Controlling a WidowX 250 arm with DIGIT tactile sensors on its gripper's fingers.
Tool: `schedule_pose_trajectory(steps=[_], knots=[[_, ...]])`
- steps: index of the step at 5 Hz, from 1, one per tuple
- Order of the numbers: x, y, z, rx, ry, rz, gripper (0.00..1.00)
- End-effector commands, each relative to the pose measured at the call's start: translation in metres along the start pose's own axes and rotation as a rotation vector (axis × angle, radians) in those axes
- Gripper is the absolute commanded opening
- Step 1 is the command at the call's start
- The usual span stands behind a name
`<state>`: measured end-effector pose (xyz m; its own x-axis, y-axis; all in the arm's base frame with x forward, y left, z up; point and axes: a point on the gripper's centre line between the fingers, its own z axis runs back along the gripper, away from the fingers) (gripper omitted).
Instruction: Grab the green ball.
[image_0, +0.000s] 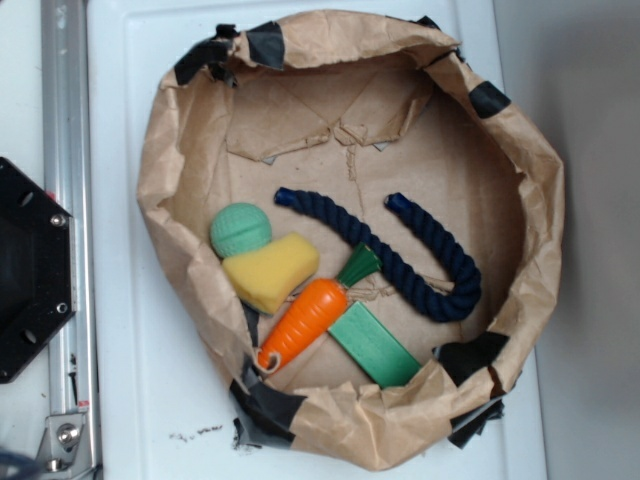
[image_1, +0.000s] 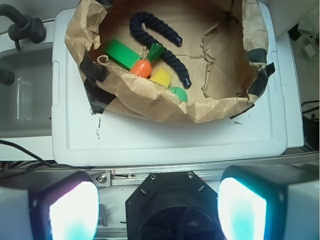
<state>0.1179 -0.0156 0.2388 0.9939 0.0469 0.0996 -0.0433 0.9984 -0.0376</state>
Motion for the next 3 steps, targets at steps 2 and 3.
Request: schedule_pose_trajectory(steps=[2,3], knots=[[0.037,0.016,-0.015,-0.029,0.043,-0.034,1.0],[0.081,0.029,-0.043,-0.039,0.067,-0.013,1.0]])
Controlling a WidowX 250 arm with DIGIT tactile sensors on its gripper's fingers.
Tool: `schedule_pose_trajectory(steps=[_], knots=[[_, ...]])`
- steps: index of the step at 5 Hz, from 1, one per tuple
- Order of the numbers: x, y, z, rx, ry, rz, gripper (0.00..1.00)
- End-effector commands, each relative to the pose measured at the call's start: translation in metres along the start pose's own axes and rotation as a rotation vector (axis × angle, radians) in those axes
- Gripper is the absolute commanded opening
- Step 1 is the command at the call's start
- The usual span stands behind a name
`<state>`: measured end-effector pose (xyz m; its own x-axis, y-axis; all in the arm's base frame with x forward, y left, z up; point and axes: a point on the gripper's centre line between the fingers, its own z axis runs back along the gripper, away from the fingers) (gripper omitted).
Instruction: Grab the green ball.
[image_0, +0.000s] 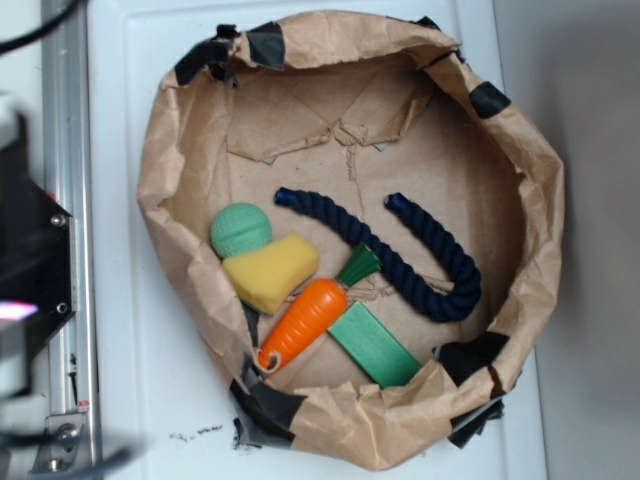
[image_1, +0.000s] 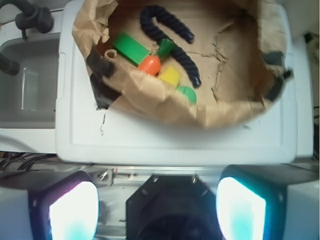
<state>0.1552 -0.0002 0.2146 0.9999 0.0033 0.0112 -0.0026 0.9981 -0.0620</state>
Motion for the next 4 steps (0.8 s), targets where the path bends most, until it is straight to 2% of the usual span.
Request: schedule_pose_trajectory(steps=[1,2,3,4], knots=[[0.068,0.025,-0.05,-0.004,0.04,0.065,1.0],[0.072,0.033,-0.086,0.017,0.097,0.065,1.0],[0.06,0.036,-0.127,0.037,0.179,-0.015,1.0],[0.045,0.033,-0.145,0.017,0.196,-0.095,1.0]])
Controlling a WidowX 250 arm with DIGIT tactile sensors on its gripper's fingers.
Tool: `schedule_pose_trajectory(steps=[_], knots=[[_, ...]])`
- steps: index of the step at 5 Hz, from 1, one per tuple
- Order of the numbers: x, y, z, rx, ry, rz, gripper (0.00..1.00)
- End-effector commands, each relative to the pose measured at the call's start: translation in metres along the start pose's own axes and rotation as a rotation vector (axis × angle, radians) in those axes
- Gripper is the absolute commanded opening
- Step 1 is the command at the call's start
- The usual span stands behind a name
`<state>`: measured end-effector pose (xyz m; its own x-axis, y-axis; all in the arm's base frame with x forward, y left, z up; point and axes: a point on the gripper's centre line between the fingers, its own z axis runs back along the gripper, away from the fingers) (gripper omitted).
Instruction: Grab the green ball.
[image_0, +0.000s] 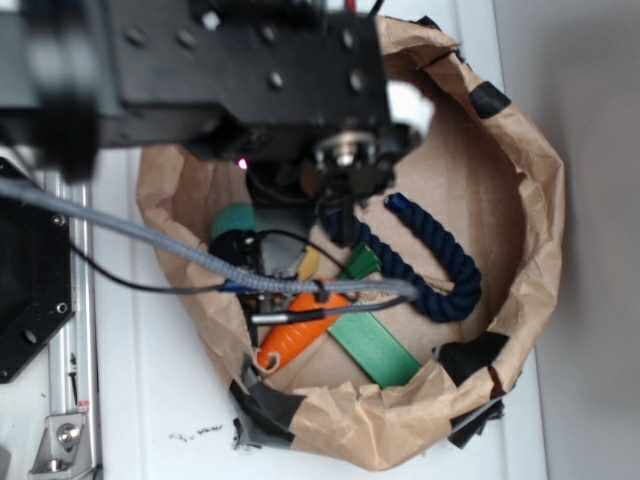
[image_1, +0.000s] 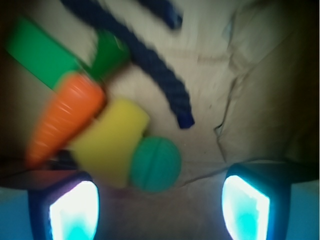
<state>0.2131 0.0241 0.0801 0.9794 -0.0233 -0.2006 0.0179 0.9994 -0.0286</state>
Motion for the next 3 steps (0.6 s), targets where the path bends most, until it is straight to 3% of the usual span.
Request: schedule_pose_trajectory(steps=[1,2,3], knots=[[-0.0094,0.0026,-0.0311,0.011,-0.03,-0.115,1.0],[-0.006,0.0008,-0.0342,0.008,-0.058,-0.151,1.0],[-0.0016,0.002,-0.0407,0.051,-0.073,-0.176,1.0]])
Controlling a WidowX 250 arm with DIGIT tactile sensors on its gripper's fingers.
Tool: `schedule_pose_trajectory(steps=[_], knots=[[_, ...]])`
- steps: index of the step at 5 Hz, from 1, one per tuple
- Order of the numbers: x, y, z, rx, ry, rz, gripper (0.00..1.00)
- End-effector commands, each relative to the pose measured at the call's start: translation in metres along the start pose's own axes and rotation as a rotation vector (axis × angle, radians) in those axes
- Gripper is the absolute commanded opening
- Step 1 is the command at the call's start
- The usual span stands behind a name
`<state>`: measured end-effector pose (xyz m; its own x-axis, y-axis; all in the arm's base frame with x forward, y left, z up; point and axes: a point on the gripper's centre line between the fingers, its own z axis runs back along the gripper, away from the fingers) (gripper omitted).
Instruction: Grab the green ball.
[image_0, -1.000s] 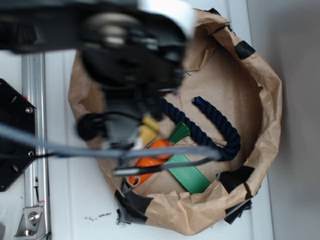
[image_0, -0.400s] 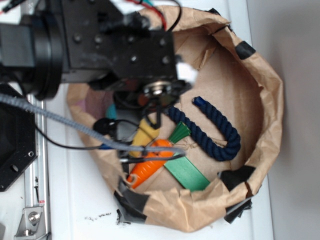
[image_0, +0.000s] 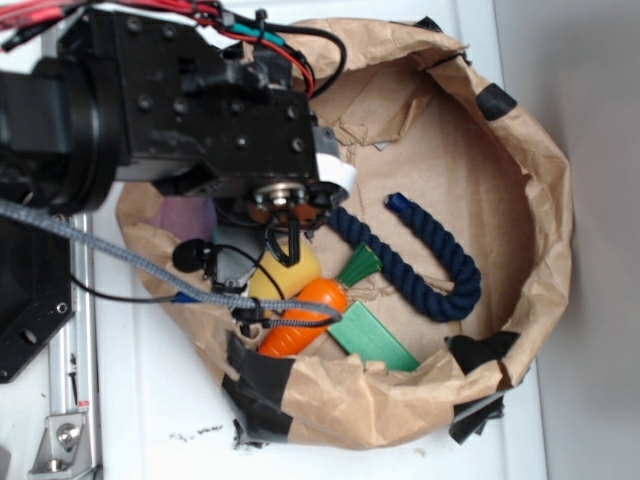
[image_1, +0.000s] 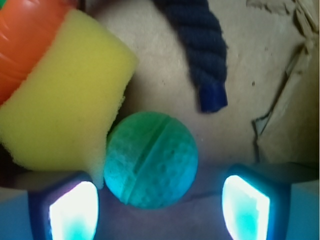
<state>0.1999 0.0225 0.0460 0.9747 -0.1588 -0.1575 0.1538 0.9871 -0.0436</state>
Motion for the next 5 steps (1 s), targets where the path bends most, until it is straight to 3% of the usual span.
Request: schedule_pose_trajectory(steps=[1,2,3,4,5], knots=[[0.014,0.001,-0.011,0.043,-0.044,-0.101,1.0],[0.023,0.001,-0.014,0.153,-0.008,-0.242,1.0],[0.026,0.012,-0.016,0.152,0.006,-0.254,1.0],[0.025,0.012,-0.016,0.14,-0.008,-0.232,0.0],[0.024,0.012,-0.014,0.125,-0.021,-0.218,0.0]])
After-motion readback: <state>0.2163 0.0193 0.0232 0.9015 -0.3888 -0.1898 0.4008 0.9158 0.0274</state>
